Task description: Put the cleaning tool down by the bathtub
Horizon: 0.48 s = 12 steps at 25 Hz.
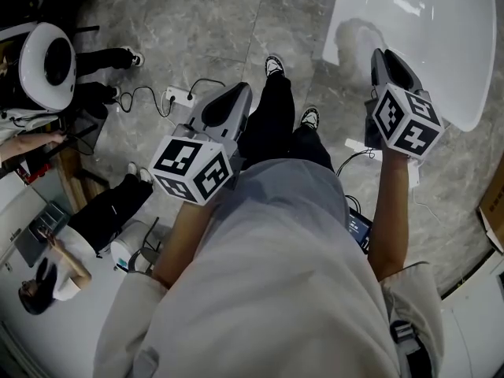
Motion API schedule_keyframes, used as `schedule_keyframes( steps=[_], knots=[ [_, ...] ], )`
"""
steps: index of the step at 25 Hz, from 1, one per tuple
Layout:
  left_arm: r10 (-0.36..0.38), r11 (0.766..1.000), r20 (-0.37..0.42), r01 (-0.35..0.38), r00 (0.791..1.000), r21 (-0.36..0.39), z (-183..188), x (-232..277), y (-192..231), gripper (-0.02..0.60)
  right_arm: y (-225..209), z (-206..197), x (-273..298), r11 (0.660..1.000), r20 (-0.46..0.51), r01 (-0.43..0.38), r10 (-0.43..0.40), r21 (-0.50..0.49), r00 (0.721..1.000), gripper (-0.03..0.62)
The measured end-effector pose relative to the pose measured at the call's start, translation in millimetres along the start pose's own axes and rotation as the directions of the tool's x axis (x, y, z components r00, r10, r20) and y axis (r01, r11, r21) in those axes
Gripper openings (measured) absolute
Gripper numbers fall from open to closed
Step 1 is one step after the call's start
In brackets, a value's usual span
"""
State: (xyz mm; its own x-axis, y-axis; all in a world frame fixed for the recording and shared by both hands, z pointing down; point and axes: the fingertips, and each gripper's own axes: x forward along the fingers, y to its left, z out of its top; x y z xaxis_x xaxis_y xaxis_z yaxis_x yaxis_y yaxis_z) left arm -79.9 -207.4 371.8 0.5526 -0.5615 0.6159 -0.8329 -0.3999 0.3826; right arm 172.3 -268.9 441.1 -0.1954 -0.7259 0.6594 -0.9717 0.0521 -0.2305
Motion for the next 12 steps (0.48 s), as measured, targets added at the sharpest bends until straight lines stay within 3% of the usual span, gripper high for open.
schedule_keyframes(
  steps=[12],
  knots=[
    [0.017, 1.0, -0.028, -0.017, 0.999, -0.01, 1.0, 5.0, 15.9, 0.009, -9.5, -7.9, 36.2, 0.999, -0.032, 0.022, -0.022, 0.026, 0.999, 0.075]
  ],
)
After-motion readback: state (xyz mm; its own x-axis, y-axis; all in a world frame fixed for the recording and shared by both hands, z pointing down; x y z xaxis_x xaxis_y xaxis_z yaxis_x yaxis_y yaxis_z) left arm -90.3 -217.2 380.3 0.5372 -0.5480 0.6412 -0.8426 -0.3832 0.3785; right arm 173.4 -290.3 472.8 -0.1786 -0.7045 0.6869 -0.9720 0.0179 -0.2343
